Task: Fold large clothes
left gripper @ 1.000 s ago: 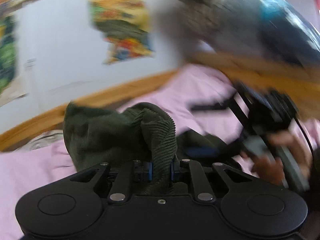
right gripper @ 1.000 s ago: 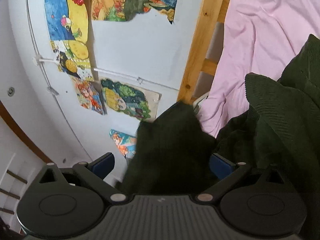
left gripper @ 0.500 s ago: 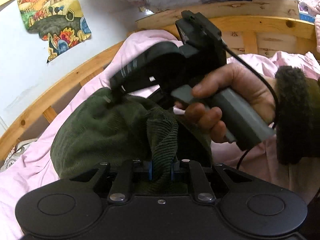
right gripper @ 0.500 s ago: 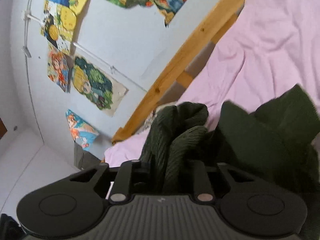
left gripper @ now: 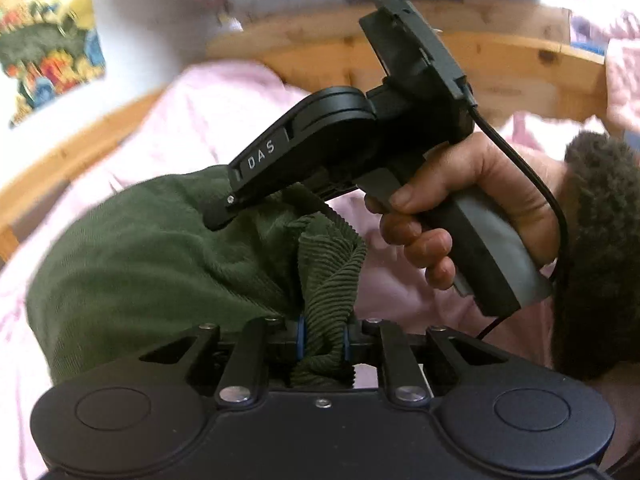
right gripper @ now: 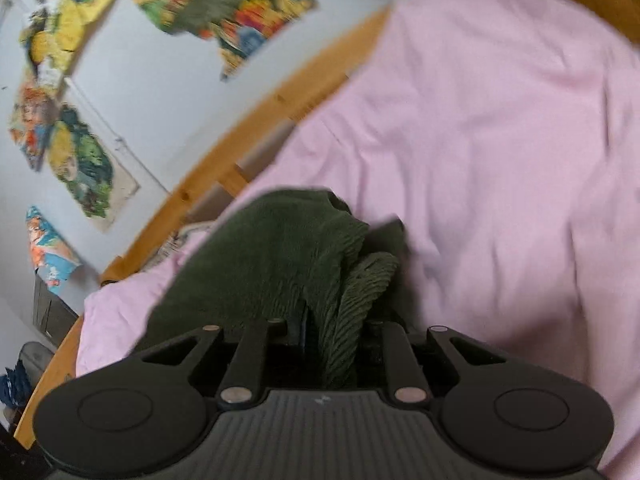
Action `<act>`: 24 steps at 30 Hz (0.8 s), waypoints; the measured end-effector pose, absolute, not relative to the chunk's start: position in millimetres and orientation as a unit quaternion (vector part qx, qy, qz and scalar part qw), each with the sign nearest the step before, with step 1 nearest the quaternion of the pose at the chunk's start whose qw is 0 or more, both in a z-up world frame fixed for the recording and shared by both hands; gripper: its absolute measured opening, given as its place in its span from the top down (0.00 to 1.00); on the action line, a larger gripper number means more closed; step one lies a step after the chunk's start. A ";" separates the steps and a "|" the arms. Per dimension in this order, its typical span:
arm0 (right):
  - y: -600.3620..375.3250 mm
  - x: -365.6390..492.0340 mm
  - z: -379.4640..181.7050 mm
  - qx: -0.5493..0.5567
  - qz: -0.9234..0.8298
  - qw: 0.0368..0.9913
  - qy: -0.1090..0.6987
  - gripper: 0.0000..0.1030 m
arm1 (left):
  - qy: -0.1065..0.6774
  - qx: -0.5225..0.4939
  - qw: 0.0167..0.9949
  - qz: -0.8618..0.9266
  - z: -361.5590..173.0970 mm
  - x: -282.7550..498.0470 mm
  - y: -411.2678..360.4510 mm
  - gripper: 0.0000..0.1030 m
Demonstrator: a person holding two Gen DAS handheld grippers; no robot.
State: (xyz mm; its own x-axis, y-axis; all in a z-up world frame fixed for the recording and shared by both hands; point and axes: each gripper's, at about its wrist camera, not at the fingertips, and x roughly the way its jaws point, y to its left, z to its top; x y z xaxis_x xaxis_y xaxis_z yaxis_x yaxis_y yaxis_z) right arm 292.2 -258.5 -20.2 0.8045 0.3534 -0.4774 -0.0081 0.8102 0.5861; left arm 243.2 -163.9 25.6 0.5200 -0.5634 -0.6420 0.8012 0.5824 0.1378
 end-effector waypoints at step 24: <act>-208.3 278.9 36.2 0.039 0.023 0.961 0.272 0.64 | 0.343 -0.130 0.911 -0.189 35.4 261.5 6.8 0.03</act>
